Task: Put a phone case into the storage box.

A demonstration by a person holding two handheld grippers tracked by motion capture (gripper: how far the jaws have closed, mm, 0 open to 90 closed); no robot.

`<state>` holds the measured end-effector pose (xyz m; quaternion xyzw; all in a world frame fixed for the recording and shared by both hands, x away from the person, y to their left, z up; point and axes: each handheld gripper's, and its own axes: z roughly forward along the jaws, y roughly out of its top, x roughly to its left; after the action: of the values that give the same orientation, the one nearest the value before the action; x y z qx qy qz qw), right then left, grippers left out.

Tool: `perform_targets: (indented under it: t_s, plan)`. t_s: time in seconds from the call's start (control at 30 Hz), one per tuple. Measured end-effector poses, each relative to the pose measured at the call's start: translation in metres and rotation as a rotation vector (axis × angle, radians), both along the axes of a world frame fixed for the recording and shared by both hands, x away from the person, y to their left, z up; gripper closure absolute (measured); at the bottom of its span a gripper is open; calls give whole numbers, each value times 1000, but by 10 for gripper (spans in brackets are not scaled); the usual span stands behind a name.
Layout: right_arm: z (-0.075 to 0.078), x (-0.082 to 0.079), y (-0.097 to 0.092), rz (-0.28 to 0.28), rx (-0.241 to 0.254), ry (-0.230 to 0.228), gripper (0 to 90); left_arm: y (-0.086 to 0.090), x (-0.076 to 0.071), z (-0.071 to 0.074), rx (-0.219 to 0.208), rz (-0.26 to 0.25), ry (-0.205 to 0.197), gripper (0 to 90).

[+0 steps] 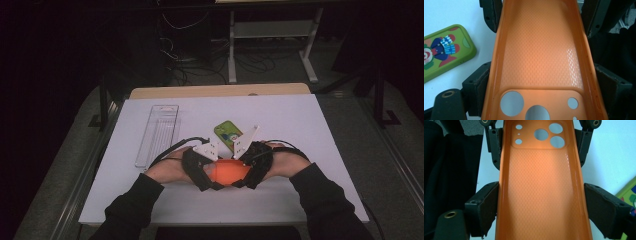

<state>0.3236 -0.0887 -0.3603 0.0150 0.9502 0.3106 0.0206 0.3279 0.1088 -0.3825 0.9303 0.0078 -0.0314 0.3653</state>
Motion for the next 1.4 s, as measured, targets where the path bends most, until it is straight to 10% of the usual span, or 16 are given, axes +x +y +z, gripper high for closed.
perform_targets:
  t_s: [0.7,1.4]
  plan:
    - [10,9,-23,-116,111,60,52,4,4,3,-6,96,21,159]
    - [-25,-1,-71,-611,319,39,7,8,10,-1,38,409,15,158]
